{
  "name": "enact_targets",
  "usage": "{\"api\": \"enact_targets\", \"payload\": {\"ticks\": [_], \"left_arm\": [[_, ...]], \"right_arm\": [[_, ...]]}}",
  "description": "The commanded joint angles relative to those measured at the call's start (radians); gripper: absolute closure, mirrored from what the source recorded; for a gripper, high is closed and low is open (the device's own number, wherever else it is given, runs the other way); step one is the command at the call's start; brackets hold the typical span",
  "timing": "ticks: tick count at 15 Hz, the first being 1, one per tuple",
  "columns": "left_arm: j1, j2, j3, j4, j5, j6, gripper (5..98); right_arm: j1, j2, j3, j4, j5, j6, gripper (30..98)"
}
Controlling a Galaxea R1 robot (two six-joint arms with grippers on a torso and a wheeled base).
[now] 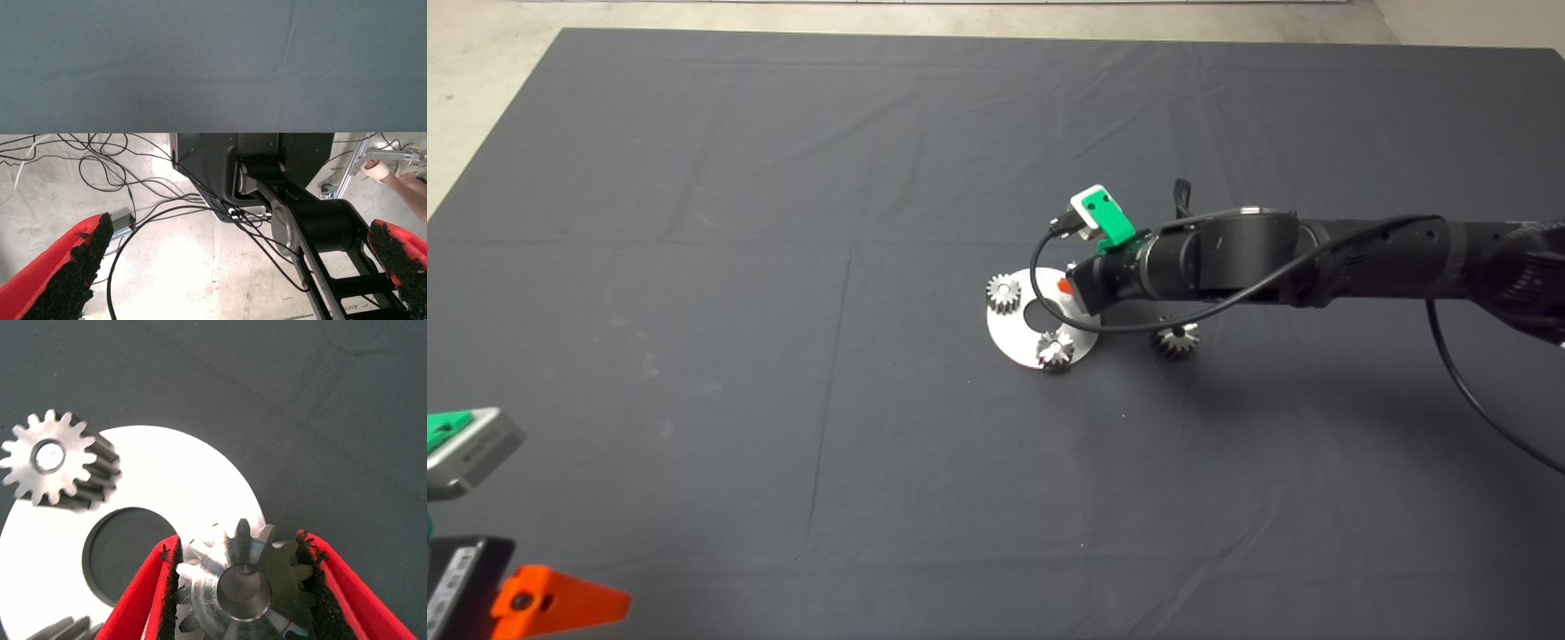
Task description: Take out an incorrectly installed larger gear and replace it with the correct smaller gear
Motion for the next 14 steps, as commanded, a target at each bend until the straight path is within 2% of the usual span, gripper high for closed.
{"api": "enact_targets", "payload": {"ticks": [1,14], "left_arm": [[0.004,0.005,0.015,-0.013,0.003,-0.001,5.5],[0.004,0.014,0.015,-0.013,0.004,-0.002,5.5]], "right_arm": [[0.019,-0.008,0.040,-0.024,-0.008,-0.003,86.1],[0.016,0.010,-0.035,-0.028,-0.002,0.011,86.1]]}}
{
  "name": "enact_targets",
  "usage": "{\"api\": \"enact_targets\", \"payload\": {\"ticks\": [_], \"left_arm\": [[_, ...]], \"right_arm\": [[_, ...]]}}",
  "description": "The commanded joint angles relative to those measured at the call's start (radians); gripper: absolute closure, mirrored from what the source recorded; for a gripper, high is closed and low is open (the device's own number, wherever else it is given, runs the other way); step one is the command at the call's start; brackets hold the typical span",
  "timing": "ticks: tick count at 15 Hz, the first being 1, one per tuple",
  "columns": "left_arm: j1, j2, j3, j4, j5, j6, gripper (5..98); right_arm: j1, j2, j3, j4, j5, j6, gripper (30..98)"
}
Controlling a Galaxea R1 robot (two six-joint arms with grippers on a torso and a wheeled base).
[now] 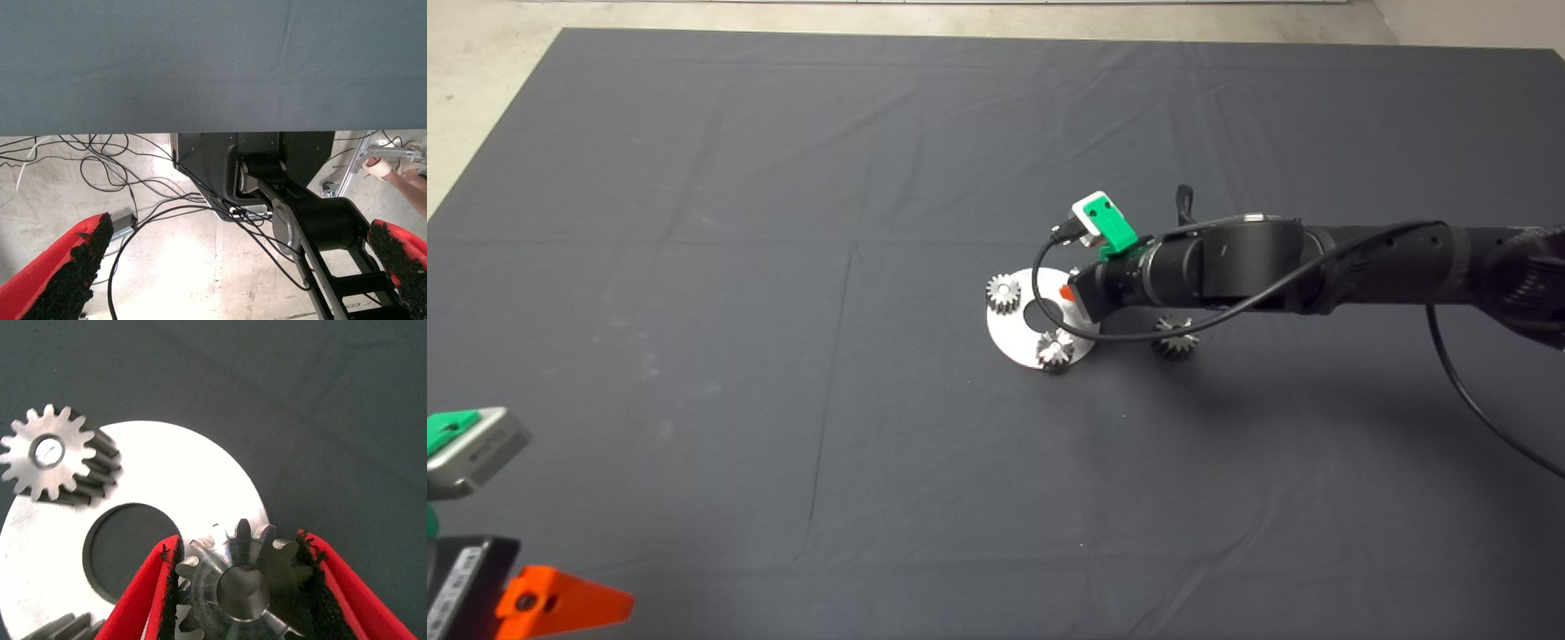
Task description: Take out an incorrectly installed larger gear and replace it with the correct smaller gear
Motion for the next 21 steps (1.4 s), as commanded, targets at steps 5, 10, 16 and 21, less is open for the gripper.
{"api": "enact_targets", "payload": {"ticks": [5,10,16,21], "left_arm": [[0.001,0.002,0.015,-0.013,0.004,-0.001,5.5],[0.001,0.002,0.015,-0.013,0.004,-0.002,5.5],[0.001,0.002,0.015,-0.013,0.004,-0.002,5.5],[0.001,0.002,0.015,-0.013,0.004,-0.002,5.5]], "right_arm": [[0.021,0.016,-0.049,-0.028,0.000,0.007,86.1],[0.021,0.014,-0.046,-0.028,0.001,0.005,86.1],[0.024,0.001,-0.014,-0.028,-0.002,0.005,86.1],[0.022,0.001,-0.014,-0.028,-0.002,0.007,86.2]]}}
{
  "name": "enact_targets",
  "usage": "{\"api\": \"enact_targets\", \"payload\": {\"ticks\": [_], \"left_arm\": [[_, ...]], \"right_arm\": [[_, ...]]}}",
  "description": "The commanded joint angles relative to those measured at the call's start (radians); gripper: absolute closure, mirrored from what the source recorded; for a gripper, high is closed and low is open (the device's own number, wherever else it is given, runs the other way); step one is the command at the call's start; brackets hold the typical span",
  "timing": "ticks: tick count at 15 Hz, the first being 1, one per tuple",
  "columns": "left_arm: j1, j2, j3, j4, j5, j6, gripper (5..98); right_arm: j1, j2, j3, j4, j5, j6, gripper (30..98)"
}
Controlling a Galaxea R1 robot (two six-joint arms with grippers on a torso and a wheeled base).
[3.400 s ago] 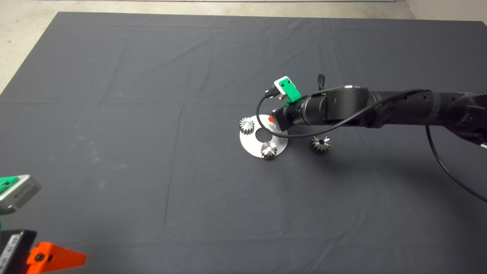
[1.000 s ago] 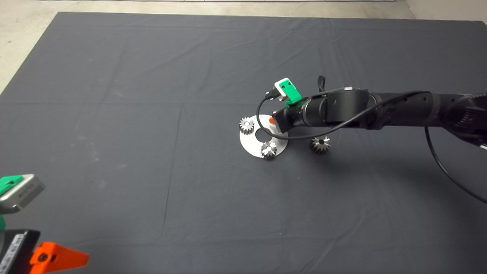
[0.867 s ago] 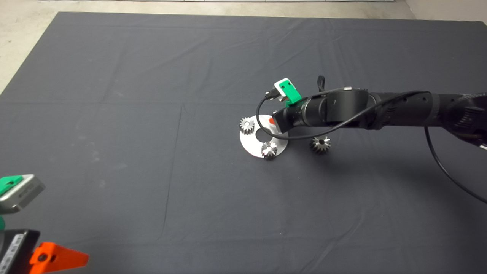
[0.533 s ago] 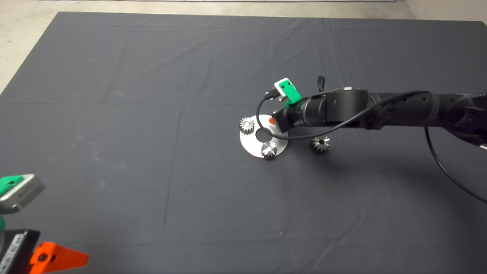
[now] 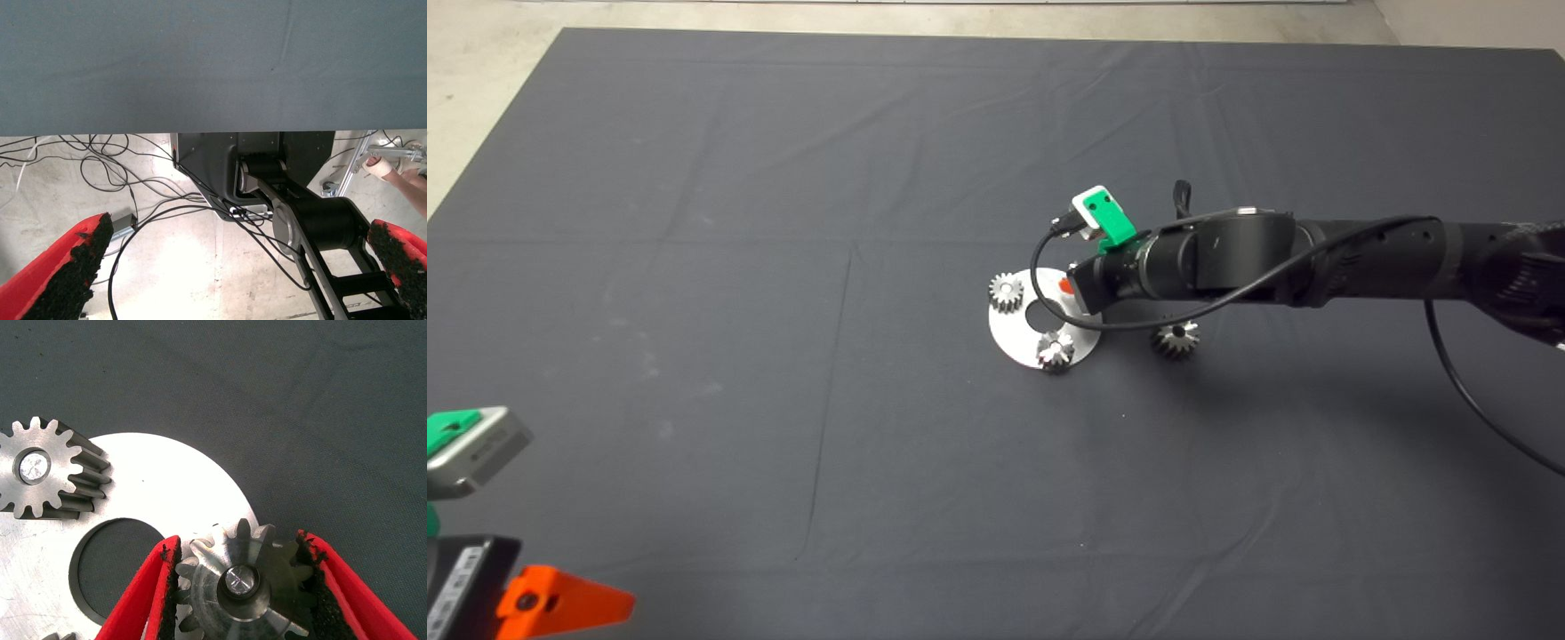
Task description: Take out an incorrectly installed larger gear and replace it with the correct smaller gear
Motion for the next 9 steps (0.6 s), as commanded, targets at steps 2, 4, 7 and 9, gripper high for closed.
{"api": "enact_targets", "payload": {"ticks": [2,4,7,9], "left_arm": [[0.001,-0.002,0.015,-0.013,0.004,-0.002,5.5],[0.001,-0.001,0.015,-0.013,0.004,-0.002,5.5],[0.001,-0.002,0.015,-0.013,0.004,-0.002,5.5],[0.001,-0.002,0.015,-0.013,0.004,-0.002,5.5]], "right_arm": [[0.021,-0.003,0.008,-0.025,-0.008,0.003,86.2],[0.014,-0.003,0.005,-0.025,-0.008,0.003,86.2],[0.001,-0.001,0.001,-0.027,-0.008,0.003,86.2],[-0.006,0.000,0.001,-0.027,-0.008,0.003,86.2]]}}
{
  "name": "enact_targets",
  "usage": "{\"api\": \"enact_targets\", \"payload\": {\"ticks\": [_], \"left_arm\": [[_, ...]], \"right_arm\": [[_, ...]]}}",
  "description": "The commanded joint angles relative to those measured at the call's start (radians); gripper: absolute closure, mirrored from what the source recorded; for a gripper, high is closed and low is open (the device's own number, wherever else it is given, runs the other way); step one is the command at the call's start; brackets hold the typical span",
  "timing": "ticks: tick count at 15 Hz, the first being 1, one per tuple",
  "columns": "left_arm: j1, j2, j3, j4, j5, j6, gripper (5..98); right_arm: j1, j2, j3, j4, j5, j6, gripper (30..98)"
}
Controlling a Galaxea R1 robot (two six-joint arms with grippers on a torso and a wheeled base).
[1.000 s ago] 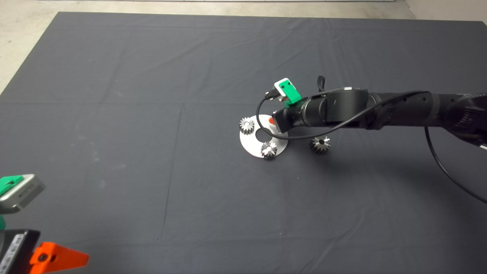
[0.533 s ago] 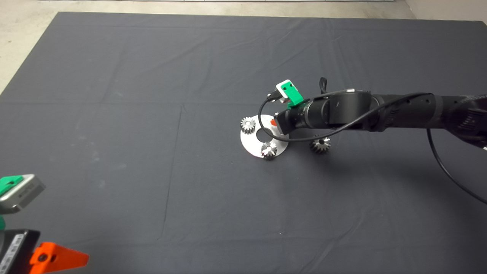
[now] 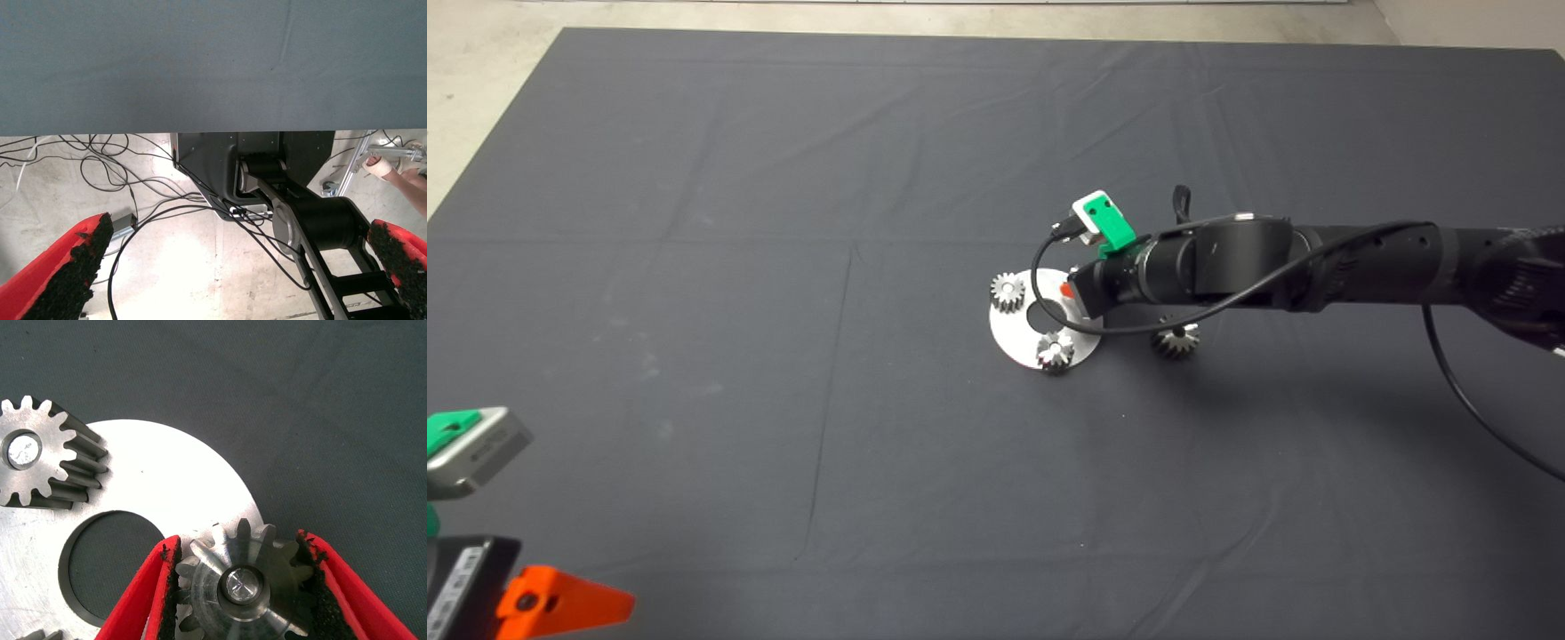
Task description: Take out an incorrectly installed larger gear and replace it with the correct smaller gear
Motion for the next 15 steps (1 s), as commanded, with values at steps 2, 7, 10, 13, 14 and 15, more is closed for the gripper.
{"api": "enact_targets", "payload": {"ticks": [2,7,10,13,14,15], "left_arm": [[0.001,-0.002,0.015,-0.013,0.004,-0.002,5.5],[0.001,-0.002,0.015,-0.013,0.004,-0.002,5.5],[0.001,-0.002,0.015,-0.013,0.004,-0.002,5.5],[0.001,-0.002,0.015,-0.013,0.004,-0.002,5.5],[0.001,-0.002,0.015,-0.013,0.004,-0.002,5.5],[0.001,-0.002,0.015,-0.013,0.004,-0.002,5.5]], "right_arm": [[0.012,-0.001,0.001,-0.023,-0.001,0.003,86.2],[0.012,-0.003,-0.003,-0.023,-0.001,0.003,86.2],[0.012,0.002,-0.003,-0.023,-0.001,0.003,85.2],[0.012,0.000,-0.003,-0.023,0.000,0.003,84.0],[0.015,-0.003,-0.001,-0.023,0.000,0.004,81.5],[0.021,-0.007,0.005,-0.022,-0.001,0.011,80.6]]}}
